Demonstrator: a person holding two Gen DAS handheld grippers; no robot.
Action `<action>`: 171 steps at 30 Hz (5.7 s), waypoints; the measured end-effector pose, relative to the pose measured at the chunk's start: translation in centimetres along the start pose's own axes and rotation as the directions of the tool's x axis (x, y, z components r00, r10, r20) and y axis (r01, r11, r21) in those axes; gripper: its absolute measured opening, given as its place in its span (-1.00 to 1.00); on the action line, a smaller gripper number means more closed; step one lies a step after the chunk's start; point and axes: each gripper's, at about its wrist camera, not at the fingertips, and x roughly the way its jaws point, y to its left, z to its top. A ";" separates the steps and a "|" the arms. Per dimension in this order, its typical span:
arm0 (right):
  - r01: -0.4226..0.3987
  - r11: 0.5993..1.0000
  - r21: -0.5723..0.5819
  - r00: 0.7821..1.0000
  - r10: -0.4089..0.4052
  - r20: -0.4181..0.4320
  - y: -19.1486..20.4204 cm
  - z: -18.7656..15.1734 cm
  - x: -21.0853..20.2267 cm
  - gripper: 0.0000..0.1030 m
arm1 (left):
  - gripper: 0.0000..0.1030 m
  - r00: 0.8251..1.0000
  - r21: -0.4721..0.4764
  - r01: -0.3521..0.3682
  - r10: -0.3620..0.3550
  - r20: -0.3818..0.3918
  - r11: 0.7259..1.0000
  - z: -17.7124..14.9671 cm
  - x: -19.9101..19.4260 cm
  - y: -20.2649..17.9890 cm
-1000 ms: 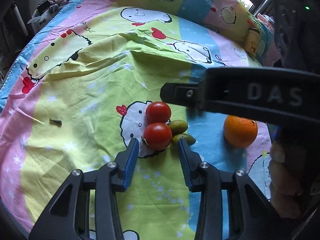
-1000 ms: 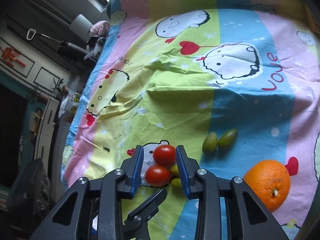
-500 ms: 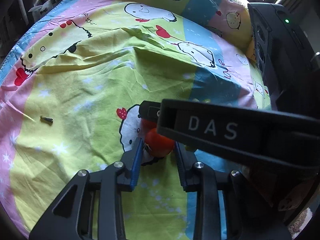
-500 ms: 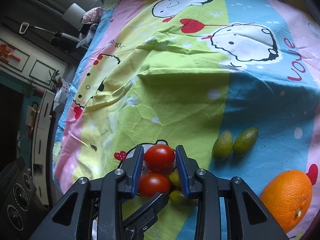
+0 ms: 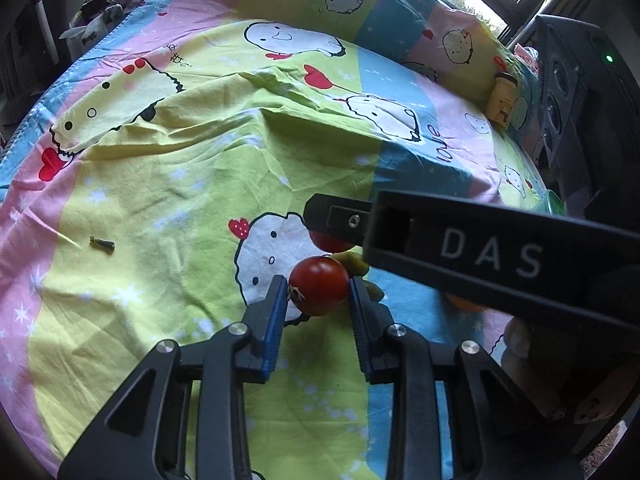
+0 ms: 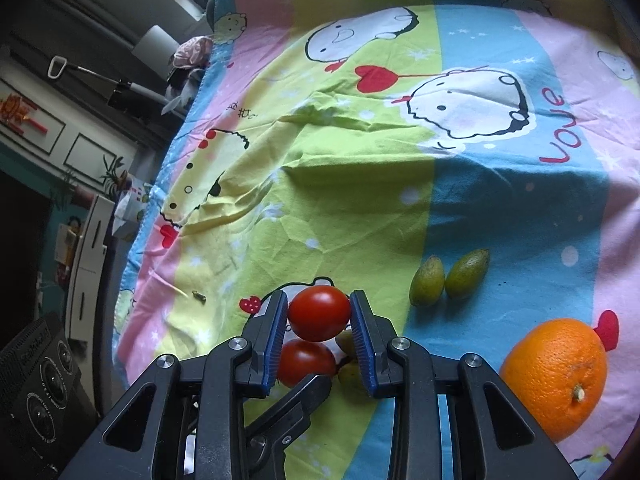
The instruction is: Organize fruits
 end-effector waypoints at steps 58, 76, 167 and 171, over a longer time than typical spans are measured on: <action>0.013 0.967 0.253 0.893 -0.126 0.433 -9.3 -7.3 -18.0 -0.34 | -0.49 0.997 0.136 0.071 -0.071 -0.007 0.988 -1.3 1.6 -6.2; 0.015 0.967 0.254 0.890 -0.129 0.438 -9.4 -7.6 -18.5 -0.34 | -0.41 0.985 0.179 0.170 -0.160 -0.071 0.969 -2.5 2.9 -8.3; 0.134 0.768 0.627 0.827 -0.435 0.356 -22.7 -11.0 -23.3 -0.31 | -0.15 0.939 0.403 0.335 -0.336 -0.072 0.852 -1.1 2.8 -26.4; 0.151 0.779 0.609 0.815 -0.446 0.369 -21.9 -10.8 -23.5 -0.14 | 0.11 0.940 0.397 0.323 -0.339 -0.030 0.859 -0.8 1.0 -25.1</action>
